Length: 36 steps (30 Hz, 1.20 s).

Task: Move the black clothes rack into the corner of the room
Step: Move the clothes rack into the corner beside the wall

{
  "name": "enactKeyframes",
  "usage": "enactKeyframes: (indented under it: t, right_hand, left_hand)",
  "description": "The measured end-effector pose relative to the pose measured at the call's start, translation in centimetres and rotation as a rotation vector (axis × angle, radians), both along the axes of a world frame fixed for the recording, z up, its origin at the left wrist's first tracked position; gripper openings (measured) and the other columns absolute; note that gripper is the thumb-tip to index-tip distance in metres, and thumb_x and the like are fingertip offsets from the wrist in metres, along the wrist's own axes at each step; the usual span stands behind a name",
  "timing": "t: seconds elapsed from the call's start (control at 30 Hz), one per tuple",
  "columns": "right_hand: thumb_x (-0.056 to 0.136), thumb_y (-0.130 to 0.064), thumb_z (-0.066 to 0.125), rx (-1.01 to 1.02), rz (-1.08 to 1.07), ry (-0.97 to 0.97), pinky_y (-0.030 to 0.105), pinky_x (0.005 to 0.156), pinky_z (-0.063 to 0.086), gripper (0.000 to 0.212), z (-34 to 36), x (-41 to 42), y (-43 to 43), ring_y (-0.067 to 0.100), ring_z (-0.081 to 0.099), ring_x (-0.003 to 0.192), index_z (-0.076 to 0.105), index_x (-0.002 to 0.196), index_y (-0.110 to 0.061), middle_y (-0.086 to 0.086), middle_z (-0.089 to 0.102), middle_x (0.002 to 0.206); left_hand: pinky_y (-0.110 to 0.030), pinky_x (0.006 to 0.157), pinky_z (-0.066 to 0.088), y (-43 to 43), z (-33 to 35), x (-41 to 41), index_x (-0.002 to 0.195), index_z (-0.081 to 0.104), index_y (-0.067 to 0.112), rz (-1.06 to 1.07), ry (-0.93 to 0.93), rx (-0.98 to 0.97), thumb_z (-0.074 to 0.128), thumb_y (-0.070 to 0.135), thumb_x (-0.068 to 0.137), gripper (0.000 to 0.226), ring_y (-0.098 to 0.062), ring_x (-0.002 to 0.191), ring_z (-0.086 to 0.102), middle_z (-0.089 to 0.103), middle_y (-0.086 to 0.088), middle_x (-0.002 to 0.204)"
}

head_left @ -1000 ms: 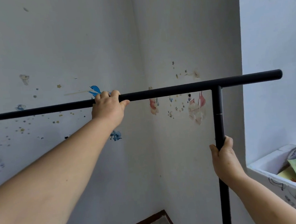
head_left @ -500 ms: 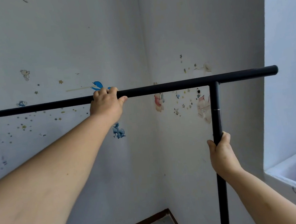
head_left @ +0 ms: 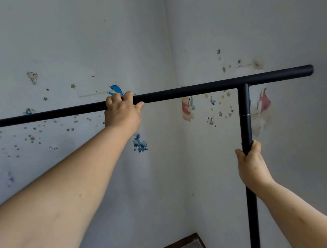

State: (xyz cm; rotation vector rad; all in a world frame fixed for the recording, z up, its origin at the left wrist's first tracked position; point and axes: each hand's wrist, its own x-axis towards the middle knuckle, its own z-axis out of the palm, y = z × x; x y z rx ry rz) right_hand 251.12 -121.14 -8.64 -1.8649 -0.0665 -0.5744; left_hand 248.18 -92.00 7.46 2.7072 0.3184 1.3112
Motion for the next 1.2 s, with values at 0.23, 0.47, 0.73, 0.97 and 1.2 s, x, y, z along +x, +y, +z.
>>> enactKeyframes:
  t: [0.23, 0.47, 0.73, 0.97, 1.2]
  right_hand:
    - [0.098, -0.025, 0.041, 0.083, -0.015, -0.018, 0.034, 0.075, 0.037, 0.029, 0.2, 4.8, 4.6, 0.020, 0.046, 0.088, 0.036, 0.124, -0.012, 0.001, 0.049, 0.098]
    - [0.098, -0.024, 0.042, 0.069, -0.057, -0.008, 0.034, 0.058, 0.035, 0.021, 0.0, 8.8, 8.3, 0.024, 0.042, 0.073, 0.035, 0.113, -0.011, 0.008, 0.044, 0.087]
    - [0.096, -0.023, 0.046, 0.043, -0.080, -0.108, 0.035, 0.074, 0.035, 0.035, -0.2, 12.4, 9.9, 0.023, 0.046, 0.085, 0.038, 0.126, -0.006, 0.006, 0.046, 0.099]
    - [0.096, -0.021, 0.047, 0.087, 0.013, -0.066, 0.035, 0.069, 0.035, 0.034, 0.1, 16.4, 12.4, 0.024, 0.048, 0.080, 0.037, 0.126, -0.007, 0.008, 0.048, 0.096]
    - [0.099, -0.025, 0.042, 0.102, 0.149, 0.069, 0.028, 0.048, 0.034, 0.017, 0.3, 19.6, 15.2, 0.017, 0.046, 0.058, 0.036, 0.113, -0.018, 0.023, 0.047, 0.080]
  left_hand:
    - [-0.048, 0.102, 0.040, 4.3, 0.1, 3.4, 0.134, 0.045, 0.018, 0.003, -0.014, -0.006, 0.041, 0.051, 0.095, 0.051, -0.037, 0.126, 0.033, 0.045, -0.016, 0.132]
    - [-0.046, 0.105, 0.037, 7.8, 0.1, 5.9, 0.134, 0.045, 0.020, 0.004, -0.002, -0.008, 0.041, 0.046, 0.098, 0.045, -0.037, 0.130, 0.031, 0.044, -0.014, 0.134]
    - [-0.045, 0.104, 0.037, 9.2, 0.7, 9.4, 0.132, 0.048, 0.022, -0.003, 0.020, -0.058, 0.042, 0.046, 0.097, 0.043, -0.036, 0.129, 0.031, 0.044, -0.013, 0.133]
    - [-0.043, 0.096, 0.039, 11.4, 0.7, 11.9, 0.124, 0.050, 0.021, 0.089, 0.013, -0.062, 0.043, 0.047, 0.096, 0.039, -0.034, 0.121, 0.035, 0.047, -0.012, 0.125]
    - [-0.045, 0.099, 0.038, 13.4, 0.8, 13.0, 0.125, 0.051, 0.025, 0.150, 0.046, -0.097, 0.041, 0.045, 0.098, 0.035, -0.034, 0.126, 0.033, 0.047, -0.010, 0.128]
